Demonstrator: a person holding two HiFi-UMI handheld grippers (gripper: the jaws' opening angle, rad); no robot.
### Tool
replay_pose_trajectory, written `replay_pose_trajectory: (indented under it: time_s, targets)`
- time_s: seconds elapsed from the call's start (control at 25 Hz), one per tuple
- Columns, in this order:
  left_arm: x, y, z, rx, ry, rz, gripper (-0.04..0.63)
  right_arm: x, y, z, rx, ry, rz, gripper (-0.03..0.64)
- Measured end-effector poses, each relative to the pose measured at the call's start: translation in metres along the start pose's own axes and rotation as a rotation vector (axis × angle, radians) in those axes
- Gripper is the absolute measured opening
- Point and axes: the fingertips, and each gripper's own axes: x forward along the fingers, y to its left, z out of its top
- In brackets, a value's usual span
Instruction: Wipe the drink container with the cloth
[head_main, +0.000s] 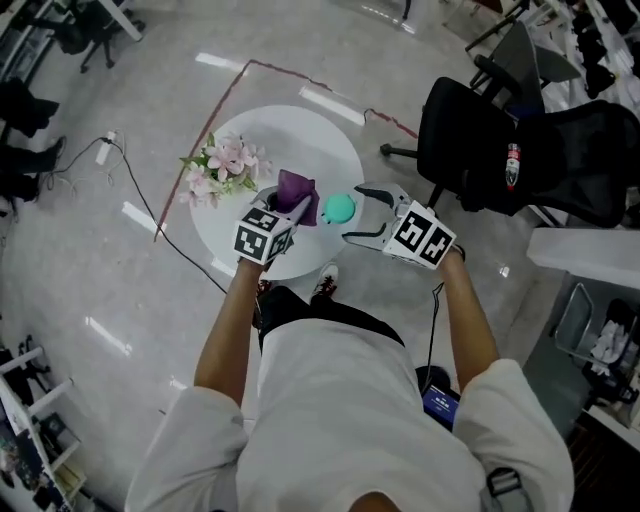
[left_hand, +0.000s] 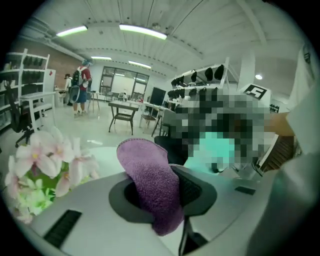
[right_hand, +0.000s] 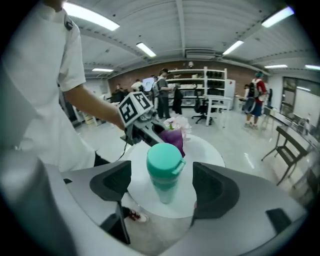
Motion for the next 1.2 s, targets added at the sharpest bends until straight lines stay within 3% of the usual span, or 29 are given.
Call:
replay_pose_trajectory:
  time_s: [0.16,0.28,0.52,0.68,0.96,1.08,1.2]
  targets:
    - [-0.04,-0.013,0.019,-0.014,-0.079,0.048,0.118,0.002,0.004,0.01,-0.158,0.104,0.152,0.383]
    - [-0.064,-0.023,0.029,-0.019,-0.121,0.065,0.118,0.013,-0.003,0.01,-0.21,0.146,0.188,0.357]
    - [-0.096,-0.025,0.02,-0.013,-0.127,0.085,0.118,0.028,0.004,0.012,-0.178,0.182,0.235,0.285]
    - [-0.103,-0.021,0.022,-0.021,-0.124,0.066,0.118,0.032,0.003,0.015,-0.064,0.139,0.123,0.285]
    - [-0.096,-0.013,0.052,0.022,-0.117,-0.033,0.118,0.038,0.003,0.02,0.236,0.082,-0.221,0.285]
    - [-0.082,-0.018,0.064,0.079,-0.092,-0.095,0.118,0.035,0.003,0.016,0.356,0.088,-0.341,0.284]
    - [-0.06,-0.032,0.067,0.186,-0.034,-0.183,0.118,0.026,0.002,0.01,0.483,0.08,-0.466,0.284]
